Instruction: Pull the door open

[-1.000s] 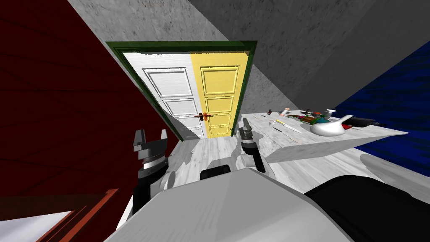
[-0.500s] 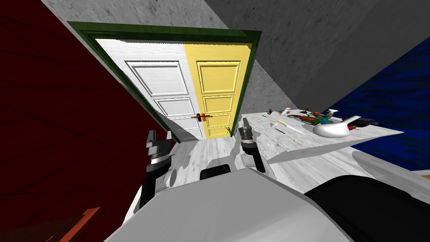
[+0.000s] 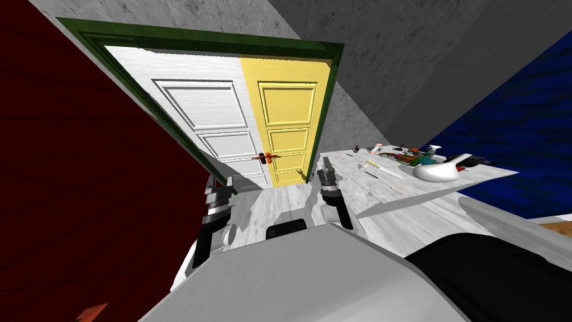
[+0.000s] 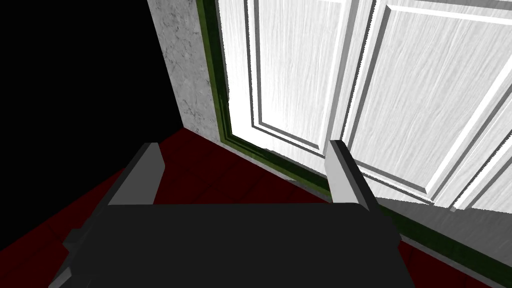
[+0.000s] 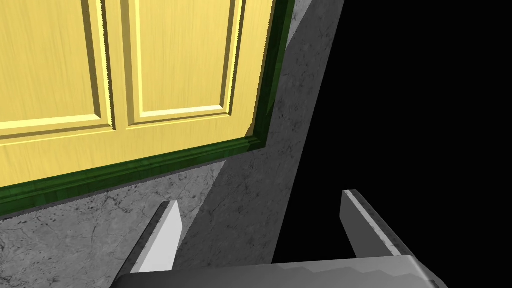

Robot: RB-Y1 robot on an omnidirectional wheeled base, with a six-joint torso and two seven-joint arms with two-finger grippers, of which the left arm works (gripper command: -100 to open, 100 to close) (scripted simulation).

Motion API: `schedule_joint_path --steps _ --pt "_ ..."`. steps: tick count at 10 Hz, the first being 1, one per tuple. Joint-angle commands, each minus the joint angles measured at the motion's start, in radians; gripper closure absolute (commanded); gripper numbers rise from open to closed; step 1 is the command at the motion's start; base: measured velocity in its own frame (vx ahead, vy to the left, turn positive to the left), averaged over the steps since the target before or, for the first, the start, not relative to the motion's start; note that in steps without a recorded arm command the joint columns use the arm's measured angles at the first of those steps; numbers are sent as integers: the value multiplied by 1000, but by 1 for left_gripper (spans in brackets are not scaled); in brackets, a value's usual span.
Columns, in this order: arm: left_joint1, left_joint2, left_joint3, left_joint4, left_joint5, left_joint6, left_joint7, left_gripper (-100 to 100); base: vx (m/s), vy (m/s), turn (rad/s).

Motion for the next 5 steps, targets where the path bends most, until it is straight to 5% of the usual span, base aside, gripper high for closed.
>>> schedule_joint_path --steps 1,5 --pt "-20 11 5 42 5 12 6 -100 105 5 -68" --pt "-63 38 16 148 16 35 20 -100 103 5 -74"
